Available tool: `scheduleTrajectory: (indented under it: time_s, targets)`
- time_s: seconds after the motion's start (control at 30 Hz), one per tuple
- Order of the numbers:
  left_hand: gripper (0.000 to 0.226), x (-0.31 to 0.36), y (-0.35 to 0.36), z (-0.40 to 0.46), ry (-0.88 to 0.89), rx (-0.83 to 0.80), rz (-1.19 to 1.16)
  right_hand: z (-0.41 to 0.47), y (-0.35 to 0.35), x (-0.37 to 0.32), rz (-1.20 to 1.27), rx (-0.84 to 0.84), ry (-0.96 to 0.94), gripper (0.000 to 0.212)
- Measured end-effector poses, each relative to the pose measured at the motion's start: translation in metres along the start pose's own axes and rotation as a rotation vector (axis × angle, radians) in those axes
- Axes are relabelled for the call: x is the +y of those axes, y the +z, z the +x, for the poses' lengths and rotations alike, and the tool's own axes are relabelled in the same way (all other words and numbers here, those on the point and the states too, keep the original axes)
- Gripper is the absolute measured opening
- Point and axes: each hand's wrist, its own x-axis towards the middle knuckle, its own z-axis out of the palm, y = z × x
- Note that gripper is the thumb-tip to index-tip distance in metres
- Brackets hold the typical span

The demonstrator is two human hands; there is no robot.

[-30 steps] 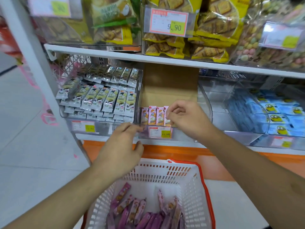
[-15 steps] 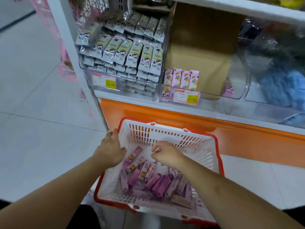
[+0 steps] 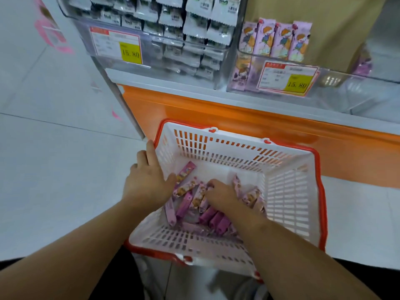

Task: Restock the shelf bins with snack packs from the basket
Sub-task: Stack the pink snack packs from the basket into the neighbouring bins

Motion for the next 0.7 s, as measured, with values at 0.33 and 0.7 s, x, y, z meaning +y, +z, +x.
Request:
scheduleTrajectory:
  time_s: [0.33,0.7]
  targets:
    - [0.102,0.001,-0.003,0.003,-0.045,-0.064,-0.006,-0.021,-0.017,0.001,0.208,0.224,-0.057,0.014]
    - [0.05,0.047,-0.071,-0.017,0.032,0.05,-0.051,-0.131,-0.146,-0.061,0.326,0.016,-0.335,0.026]
